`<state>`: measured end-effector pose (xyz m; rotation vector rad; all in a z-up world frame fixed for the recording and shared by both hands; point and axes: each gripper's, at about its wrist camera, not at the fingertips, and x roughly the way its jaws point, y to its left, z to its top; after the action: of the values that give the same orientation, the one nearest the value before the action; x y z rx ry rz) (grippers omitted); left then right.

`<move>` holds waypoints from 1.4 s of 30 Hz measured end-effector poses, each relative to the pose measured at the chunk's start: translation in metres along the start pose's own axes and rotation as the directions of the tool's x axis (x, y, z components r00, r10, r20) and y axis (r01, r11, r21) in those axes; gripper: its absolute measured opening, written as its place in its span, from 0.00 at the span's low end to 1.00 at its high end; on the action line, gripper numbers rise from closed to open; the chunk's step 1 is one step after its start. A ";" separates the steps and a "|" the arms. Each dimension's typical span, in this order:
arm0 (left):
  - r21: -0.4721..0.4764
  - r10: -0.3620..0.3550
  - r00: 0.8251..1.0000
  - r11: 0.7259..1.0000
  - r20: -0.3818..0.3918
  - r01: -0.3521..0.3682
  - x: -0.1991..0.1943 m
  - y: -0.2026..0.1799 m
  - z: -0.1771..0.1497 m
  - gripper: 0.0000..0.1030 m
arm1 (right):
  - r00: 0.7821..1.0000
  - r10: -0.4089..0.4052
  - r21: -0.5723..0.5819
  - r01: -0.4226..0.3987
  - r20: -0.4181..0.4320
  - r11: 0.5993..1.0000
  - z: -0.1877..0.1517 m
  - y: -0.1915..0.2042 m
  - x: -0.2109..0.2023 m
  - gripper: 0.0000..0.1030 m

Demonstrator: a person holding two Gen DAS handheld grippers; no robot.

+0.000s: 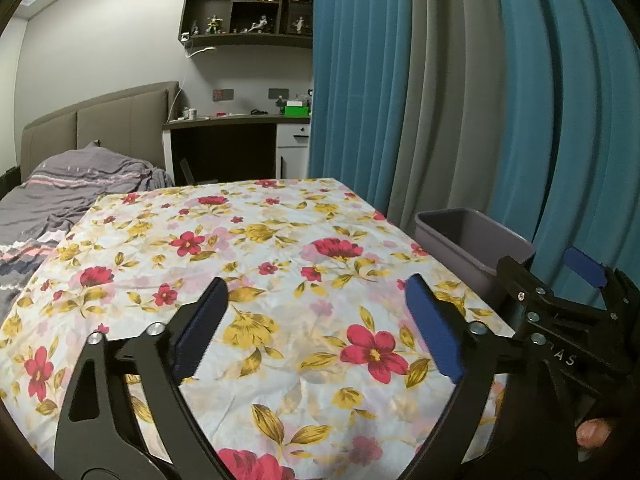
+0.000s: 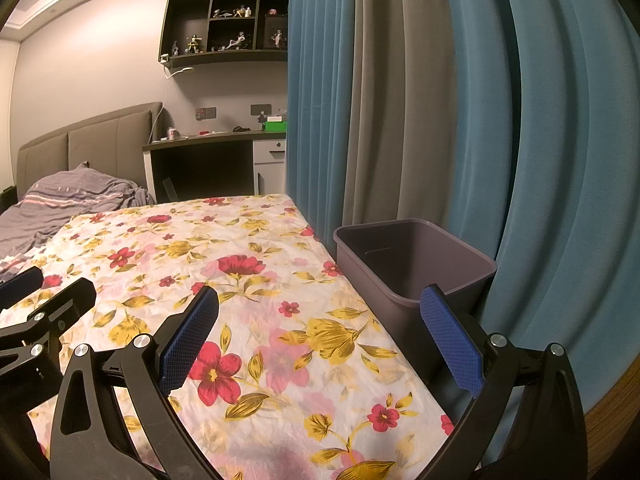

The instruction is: Collect trash

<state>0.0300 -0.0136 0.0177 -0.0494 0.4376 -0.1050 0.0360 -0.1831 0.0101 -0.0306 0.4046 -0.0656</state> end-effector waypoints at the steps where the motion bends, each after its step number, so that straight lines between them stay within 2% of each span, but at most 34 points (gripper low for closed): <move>1: 0.000 -0.004 1.000 1.000 0.002 0.004 0.000 0.000 0.000 0.79 | 1.000 0.000 -0.001 0.000 -0.001 1.000 0.000 0.000 0.000 0.94; 3: 0.002 -0.014 1.000 1.000 0.009 0.014 -0.001 0.001 0.000 0.75 | 1.000 0.001 0.001 -0.001 0.001 1.000 0.000 0.000 0.000 0.94; 7: 0.009 -0.023 1.000 1.000 0.020 0.023 -0.003 0.001 -0.001 0.71 | 1.000 0.001 -0.002 -0.001 0.001 1.000 0.000 0.000 0.000 0.94; 31: 0.011 -0.029 0.999 1.000 0.024 0.029 -0.004 0.003 -0.001 0.71 | 1.000 0.004 0.000 -0.004 0.006 1.000 0.002 0.003 0.001 0.94; 42: 0.004 -0.008 0.999 1.000 0.035 0.008 -0.007 0.008 0.001 0.71 | 1.000 0.012 0.000 -0.012 0.010 1.000 0.006 0.009 0.003 0.94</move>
<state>0.0244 -0.0052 0.0207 -0.0495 0.4023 -0.1129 0.0422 -0.1742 0.0142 -0.0289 0.3950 -0.0536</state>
